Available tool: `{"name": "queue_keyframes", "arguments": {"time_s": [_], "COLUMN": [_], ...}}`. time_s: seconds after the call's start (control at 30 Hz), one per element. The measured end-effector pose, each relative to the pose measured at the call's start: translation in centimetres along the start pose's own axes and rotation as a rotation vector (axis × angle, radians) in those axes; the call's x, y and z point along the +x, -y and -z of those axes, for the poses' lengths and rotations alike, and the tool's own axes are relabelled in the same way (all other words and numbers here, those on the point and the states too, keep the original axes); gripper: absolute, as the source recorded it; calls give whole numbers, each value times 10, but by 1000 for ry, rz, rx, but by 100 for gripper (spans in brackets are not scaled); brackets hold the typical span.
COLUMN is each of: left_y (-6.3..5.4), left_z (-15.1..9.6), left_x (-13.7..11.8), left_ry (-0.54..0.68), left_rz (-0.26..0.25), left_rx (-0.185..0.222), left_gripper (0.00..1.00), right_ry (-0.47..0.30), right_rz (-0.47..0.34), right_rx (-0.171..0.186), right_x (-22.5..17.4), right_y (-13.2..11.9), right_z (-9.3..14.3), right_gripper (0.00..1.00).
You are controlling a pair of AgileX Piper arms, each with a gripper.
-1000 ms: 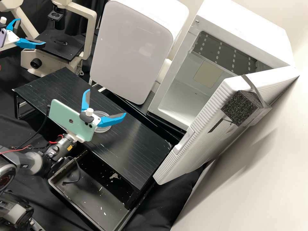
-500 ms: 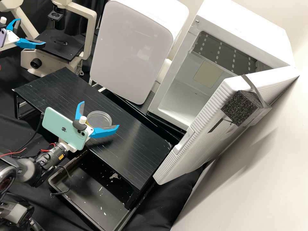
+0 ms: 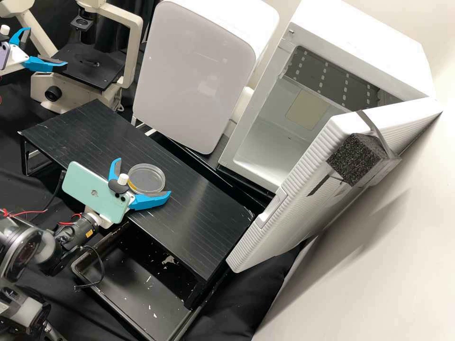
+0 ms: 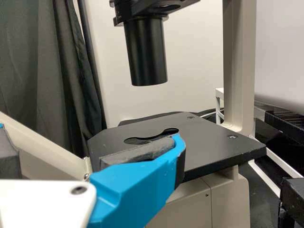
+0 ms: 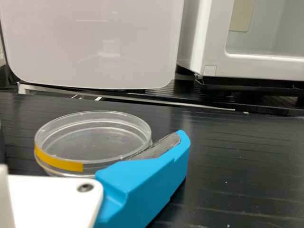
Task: Place the petri dish in the incubator
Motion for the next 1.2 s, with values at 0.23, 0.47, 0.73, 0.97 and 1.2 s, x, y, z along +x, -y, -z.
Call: {"name": "queue_keyframes", "arguments": {"time_s": [0.23, 0.47, 0.73, 0.97, 1.2], "left_y": [0, 0, 0, 0, 0], "left_z": [0, 0, 0, 0, 0], "left_x": [0, 0, 0, 0, 0], "left_ry": [0, 0, 0, 0, 0], "left_rz": [0, 0, 0, 0, 0], "left_rx": [0, 0, 0, 0, 0], "left_gripper": [100, 100, 100, 100, 100], "right_ry": [11, 4, -4, -8, -5], "right_rz": [-16, -13, 10, 18, 22], "right_rx": [-8, -12, -14, 0, 3], "right_x": [2, 4, 6, 10, 12], "right_y": [-3, -3, 0, 1, 1], "right_z": [-5, -5, -5, -5, -5], "right_gripper": [100, 0, 0, 0, 0]}}
